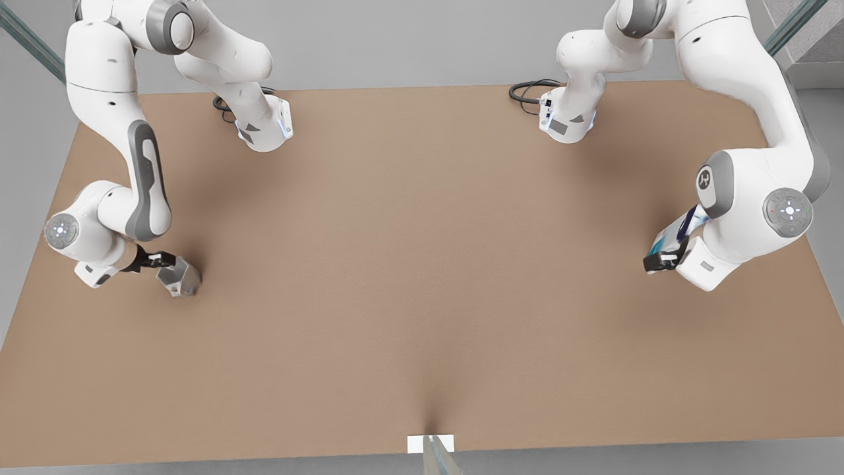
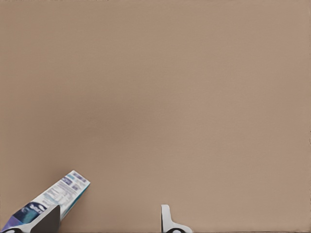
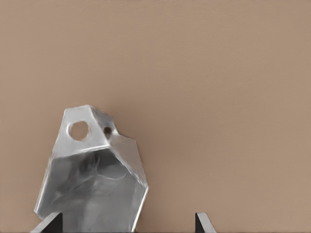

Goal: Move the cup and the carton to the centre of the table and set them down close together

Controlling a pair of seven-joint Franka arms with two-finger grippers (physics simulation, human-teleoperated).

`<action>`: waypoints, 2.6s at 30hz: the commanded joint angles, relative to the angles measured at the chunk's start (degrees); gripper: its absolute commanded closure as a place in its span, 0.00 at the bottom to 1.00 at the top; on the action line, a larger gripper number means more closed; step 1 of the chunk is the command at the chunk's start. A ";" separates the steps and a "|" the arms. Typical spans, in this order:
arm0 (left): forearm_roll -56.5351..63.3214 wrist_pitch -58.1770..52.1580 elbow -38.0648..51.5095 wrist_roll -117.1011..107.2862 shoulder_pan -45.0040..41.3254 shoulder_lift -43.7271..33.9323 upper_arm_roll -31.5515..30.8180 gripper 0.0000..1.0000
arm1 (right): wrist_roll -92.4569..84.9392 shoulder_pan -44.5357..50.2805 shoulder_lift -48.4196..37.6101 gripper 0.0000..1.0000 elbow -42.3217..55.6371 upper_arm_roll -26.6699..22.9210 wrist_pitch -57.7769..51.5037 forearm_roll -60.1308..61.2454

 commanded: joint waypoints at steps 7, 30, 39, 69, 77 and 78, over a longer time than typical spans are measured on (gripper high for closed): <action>-2.40 0.63 0.00 0.25 0.03 0.00 1.30 0.00 | -0.97 0.32 3.62 0.00 0.02 -1.33 1.68 0.08; -2.75 1.69 0.09 1.48 0.03 0.52 1.30 0.00 | -0.80 1.02 8.02 0.44 1.16 -1.86 2.82 0.08; -3.28 1.86 0.09 1.57 0.03 0.52 1.30 0.00 | -0.89 1.55 9.07 0.77 3.45 -1.86 0.45 0.08; -3.37 1.95 0.09 1.57 0.12 0.87 1.39 0.00 | 1.31 39.96 25.76 0.79 43.25 -1.59 -7.81 24.86; -3.37 1.86 0.09 1.57 0.12 0.88 1.39 0.00 | 9.31 41.54 40.18 0.79 64.44 -2.03 -18.45 27.33; -3.37 1.86 0.09 1.57 0.12 0.88 1.39 0.00 | 9.40 41.54 41.33 0.79 66.20 -2.03 -18.45 27.33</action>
